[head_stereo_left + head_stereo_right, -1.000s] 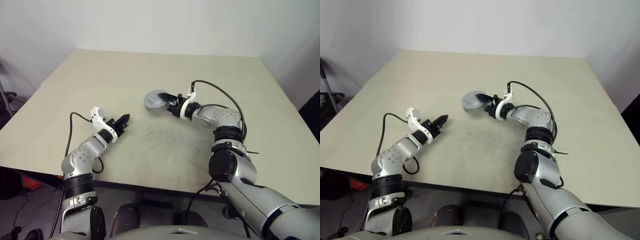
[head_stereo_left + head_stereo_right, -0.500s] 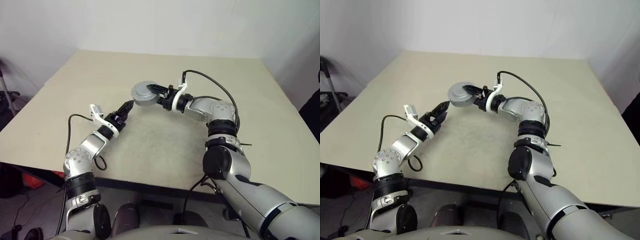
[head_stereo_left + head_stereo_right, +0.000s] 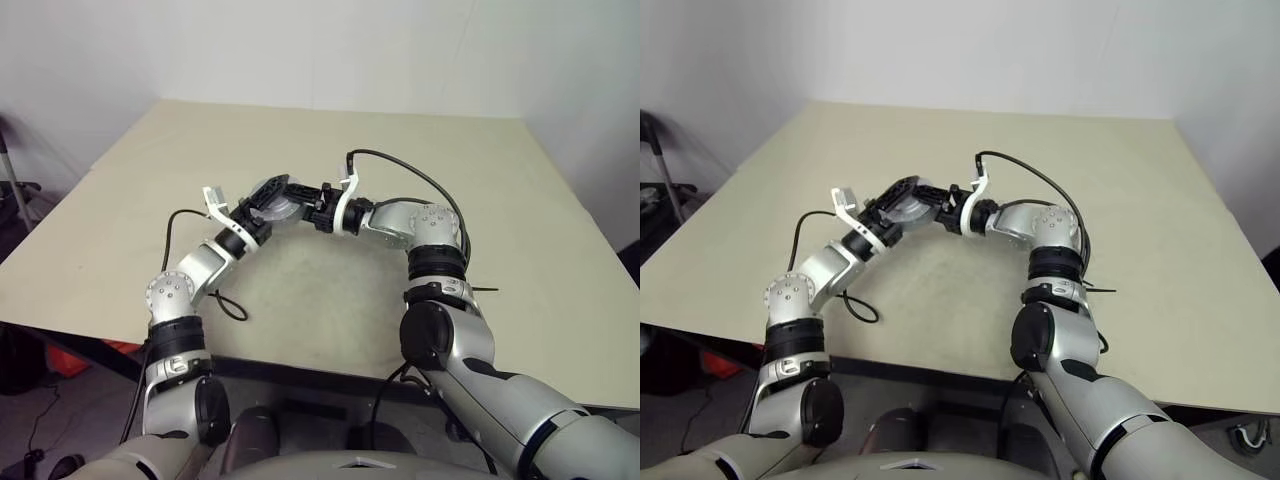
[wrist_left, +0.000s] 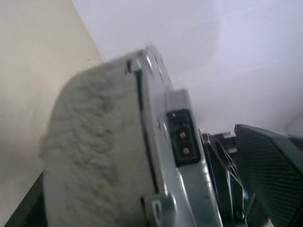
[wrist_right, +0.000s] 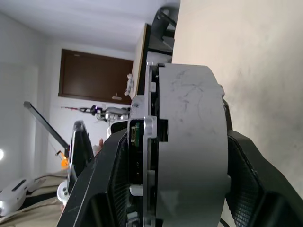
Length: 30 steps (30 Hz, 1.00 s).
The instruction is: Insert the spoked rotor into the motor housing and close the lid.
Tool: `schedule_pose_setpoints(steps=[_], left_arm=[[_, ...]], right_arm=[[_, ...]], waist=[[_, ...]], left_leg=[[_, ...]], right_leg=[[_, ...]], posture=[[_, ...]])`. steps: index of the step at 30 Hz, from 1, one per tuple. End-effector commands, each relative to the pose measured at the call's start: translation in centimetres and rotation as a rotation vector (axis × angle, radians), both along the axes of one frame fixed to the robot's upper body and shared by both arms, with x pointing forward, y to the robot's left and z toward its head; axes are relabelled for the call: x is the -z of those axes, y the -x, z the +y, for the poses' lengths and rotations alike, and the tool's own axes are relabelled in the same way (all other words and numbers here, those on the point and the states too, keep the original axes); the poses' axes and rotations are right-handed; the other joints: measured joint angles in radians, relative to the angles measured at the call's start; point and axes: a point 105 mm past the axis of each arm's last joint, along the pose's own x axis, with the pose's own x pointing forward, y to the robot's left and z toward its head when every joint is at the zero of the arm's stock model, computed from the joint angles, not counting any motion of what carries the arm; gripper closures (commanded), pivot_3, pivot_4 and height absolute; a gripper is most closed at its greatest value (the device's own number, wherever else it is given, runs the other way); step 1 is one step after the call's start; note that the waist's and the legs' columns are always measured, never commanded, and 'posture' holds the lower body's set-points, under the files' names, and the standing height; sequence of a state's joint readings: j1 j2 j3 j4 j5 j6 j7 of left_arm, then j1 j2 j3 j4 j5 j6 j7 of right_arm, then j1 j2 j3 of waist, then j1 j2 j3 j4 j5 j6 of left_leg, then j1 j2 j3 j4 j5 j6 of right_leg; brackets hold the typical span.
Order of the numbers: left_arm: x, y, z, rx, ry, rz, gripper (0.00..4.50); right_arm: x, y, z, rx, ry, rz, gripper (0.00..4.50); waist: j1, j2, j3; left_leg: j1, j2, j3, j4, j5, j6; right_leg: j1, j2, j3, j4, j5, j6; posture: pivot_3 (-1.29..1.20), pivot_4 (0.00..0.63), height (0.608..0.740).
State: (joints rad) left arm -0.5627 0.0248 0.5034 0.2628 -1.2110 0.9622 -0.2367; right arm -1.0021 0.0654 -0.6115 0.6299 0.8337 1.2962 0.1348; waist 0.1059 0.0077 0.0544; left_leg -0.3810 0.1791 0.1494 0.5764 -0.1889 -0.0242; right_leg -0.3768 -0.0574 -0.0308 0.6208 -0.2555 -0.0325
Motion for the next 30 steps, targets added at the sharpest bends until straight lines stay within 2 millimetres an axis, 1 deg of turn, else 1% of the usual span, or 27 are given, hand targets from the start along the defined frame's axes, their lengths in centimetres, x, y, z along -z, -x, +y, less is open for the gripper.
schedule_pose_setpoints(steps=[1,3,6,11,16,19,23,24,29,30], left_arm=[[-1.7,-0.1,1.1,-0.040,0.030,-0.074,0.04],[-1.3,0.1,1.6,-0.053,0.030,-0.063,0.04],[-0.7,0.4,1.8,-0.058,0.023,-0.051,0.04],[-0.1,0.8,2.4,-0.079,0.018,-0.038,0.04],[0.0,0.8,2.0,-0.073,0.002,-0.035,0.04],[0.1,0.6,1.8,-0.078,-0.018,-0.034,0.65],[0.4,0.5,2.0,-0.094,-0.025,-0.026,1.95],[0.5,0.4,2.1,-0.098,-0.025,-0.024,2.20],[0.7,0.3,1.9,-0.086,-0.029,-0.008,2.23],[0.8,0.3,1.8,-0.085,-0.033,-0.004,2.23]], right_arm=[[-1.9,-0.1,-0.2,-0.002,-0.036,-0.065,2.17],[-1.8,-0.2,-0.5,0.008,-0.035,-0.064,2.17],[-1.7,-0.3,-0.7,0.017,-0.033,-0.062,2.17],[-1.8,-0.3,-0.6,0.016,-0.030,-0.062,2.17],[-1.7,-0.5,-0.4,0.019,-0.022,-0.060,2.17],[-1.8,-0.6,-0.3,0.021,-0.018,-0.060,2.17],[-1.8,-0.8,-0.5,0.031,-0.016,-0.061,2.17],[-1.8,-0.8,-0.6,0.033,-0.016,-0.062,2.17],[-1.4,-0.9,-0.8,0.052,0.039,-0.096,2.17],[-1.5,-0.9,-0.7,0.051,0.028,-0.103,2.17]], waist=[[0.000,0.000,0.000],[-0.002,0.000,0.000],[-0.003,0.000,0.000],[-0.002,0.000,0.000],[-0.002,0.000,0.000],[-0.002,0.000,0.000],[-0.002,-0.001,0.000],[-0.002,-0.001,0.000],[-0.002,-0.001,0.000],[-0.002,-0.001,0.000]], left_leg=[[0.000,0.000,0.000,0.000,0.000,0.000],[0.000,0.000,0.000,0.000,0.000,0.000],[0.000,0.000,0.000,0.000,0.000,0.000],[0.000,0.000,0.000,0.000,0.000,0.000],[0.000,0.000,0.000,0.001,0.000,0.000],[0.000,0.000,0.000,0.001,0.000,0.000],[0.000,0.000,0.000,0.001,0.000,0.000],[0.000,0.000,0.000,0.001,0.000,0.000],[0.000,0.000,0.000,0.001,0.000,0.000],[0.000,0.000,0.000,0.001,0.000,0.000]], right_leg=[[0.000,0.000,0.000,0.000,0.000,0.000],[0.000,0.000,0.000,0.000,0.000,0.000],[0.000,0.001,0.000,0.000,0.000,0.000],[0.000,0.000,0.000,0.000,0.000,0.000],[0.000,0.000,0.000,0.001,0.000,0.000],[0.000,0.000,0.000,0.001,0.000,0.000],[0.000,0.000,0.000,0.001,0.000,0.000],[0.000,0.000,0.000,0.001,0.000,0.000],[0.000,0.000,0.000,0.002,0.000,0.000],[0.000,0.000,0.000,0.002,0.000,0.000]], posture=[[0.00,0.000,0.740],[0.00,0.000,0.740],[0.00,0.000,0.740],[0.00,0.000,0.740],[0.00,0.000,0.740],[0.00,0.000,0.740],[0.00,0.000,0.740],[0.00,0.000,0.740],[0.00,0.000,0.740],[0.00,0.000,0.740]])
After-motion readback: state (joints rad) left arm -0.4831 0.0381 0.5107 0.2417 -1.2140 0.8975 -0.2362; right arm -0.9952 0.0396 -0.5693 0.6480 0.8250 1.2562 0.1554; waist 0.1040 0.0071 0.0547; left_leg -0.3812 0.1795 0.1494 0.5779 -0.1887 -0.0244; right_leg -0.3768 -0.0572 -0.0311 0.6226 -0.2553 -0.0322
